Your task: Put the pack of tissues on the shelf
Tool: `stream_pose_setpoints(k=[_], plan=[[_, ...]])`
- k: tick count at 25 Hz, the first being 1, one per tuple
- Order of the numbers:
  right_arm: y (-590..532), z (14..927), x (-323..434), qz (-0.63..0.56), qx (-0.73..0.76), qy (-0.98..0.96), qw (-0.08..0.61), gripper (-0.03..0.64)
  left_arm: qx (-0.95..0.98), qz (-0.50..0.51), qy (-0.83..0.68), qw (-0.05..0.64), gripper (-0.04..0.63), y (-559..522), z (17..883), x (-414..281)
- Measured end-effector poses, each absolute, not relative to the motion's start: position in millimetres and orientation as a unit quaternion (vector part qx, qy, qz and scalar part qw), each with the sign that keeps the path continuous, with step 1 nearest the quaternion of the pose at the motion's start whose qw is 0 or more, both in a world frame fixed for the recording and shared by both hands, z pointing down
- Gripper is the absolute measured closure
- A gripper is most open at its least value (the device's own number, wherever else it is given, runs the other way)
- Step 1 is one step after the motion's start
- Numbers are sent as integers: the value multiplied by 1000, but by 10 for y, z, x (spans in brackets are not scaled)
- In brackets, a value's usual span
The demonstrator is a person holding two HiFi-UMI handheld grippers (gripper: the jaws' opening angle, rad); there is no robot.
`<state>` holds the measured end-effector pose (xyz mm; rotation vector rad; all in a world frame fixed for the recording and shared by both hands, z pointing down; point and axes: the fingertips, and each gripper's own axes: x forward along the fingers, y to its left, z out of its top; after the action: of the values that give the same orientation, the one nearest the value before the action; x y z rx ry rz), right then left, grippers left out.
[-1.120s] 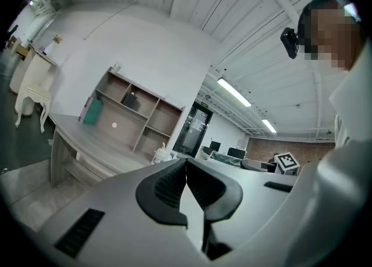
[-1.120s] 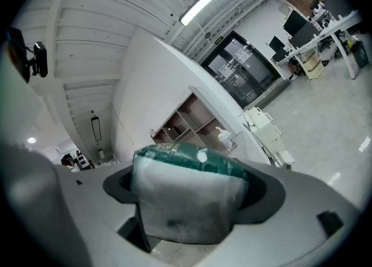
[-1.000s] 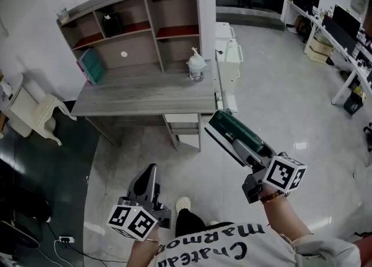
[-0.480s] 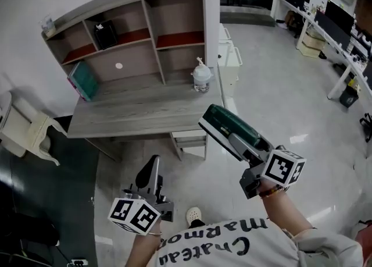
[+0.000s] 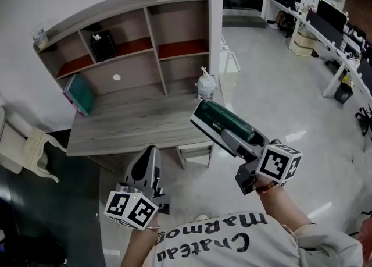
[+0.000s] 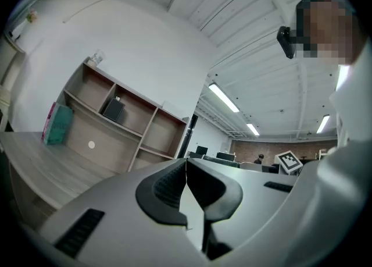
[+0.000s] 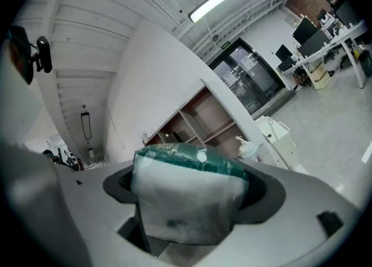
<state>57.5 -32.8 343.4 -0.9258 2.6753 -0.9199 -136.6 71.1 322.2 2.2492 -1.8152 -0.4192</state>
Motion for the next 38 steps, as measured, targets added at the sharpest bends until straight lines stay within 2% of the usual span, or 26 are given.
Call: stream_pose_setpoints(k=[10, 22, 38], plan=[[-336, 3256, 297, -291, -317, 898, 96, 170, 771, -148, -611, 99, 577, 656, 3074, -1673], [-416, 3429, 368, -297, -331, 892, 81, 170, 778, -141, -601, 122, 577, 558, 3170, -1531], [-1792, 3269, 174, -284, -308, 905, 77, 170, 764, -156, -616, 110, 577, -661, 3035, -1631]])
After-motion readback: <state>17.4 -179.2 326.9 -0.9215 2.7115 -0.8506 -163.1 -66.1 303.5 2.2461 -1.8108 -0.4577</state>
